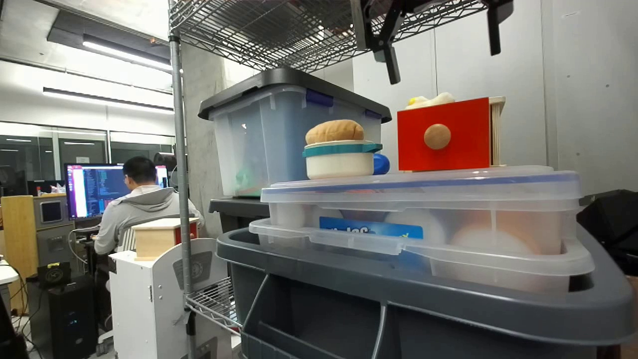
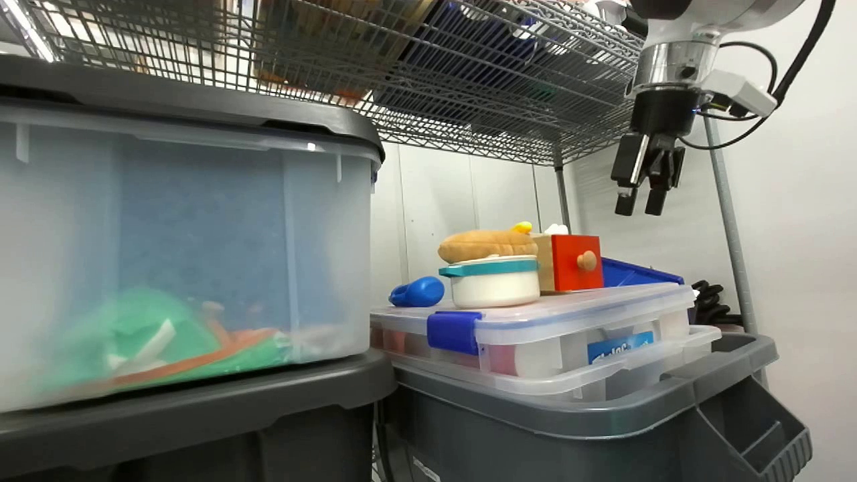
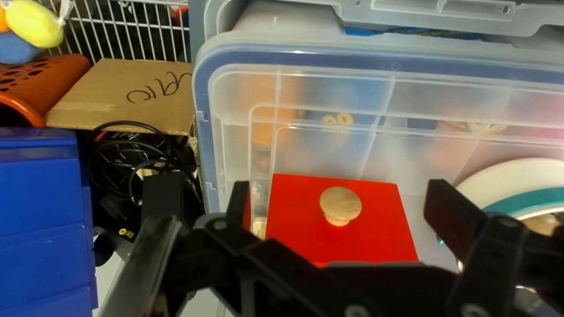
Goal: Put the brown object in the drawer, then put in the white bowl, then put the knife in the drawer
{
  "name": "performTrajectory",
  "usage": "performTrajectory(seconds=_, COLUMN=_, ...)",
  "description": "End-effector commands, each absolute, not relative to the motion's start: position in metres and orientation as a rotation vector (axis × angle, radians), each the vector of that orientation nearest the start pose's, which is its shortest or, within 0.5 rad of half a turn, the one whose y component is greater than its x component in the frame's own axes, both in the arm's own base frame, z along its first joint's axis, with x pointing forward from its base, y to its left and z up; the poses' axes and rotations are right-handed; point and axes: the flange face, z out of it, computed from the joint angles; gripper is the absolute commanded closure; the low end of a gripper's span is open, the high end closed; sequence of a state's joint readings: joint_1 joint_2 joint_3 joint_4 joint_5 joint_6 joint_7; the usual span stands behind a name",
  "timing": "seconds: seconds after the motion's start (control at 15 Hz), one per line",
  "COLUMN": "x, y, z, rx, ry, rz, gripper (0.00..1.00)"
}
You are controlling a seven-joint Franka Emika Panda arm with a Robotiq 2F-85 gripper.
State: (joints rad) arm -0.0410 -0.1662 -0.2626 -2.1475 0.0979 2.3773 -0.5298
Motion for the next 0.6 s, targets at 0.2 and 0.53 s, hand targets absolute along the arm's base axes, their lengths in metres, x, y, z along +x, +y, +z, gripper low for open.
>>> performTrajectory(seconds=0.2, x=0.54, y=-0.152, z=0.518, rx=-3.119, ry=-0.314, rz=-0.687, gripper=0.0)
performTrajectory(seconds=0.53, x=0.555, y=-0.136, z=0.527, rx=-3.114, ry=-0.37, rz=-0.76, gripper=0.0)
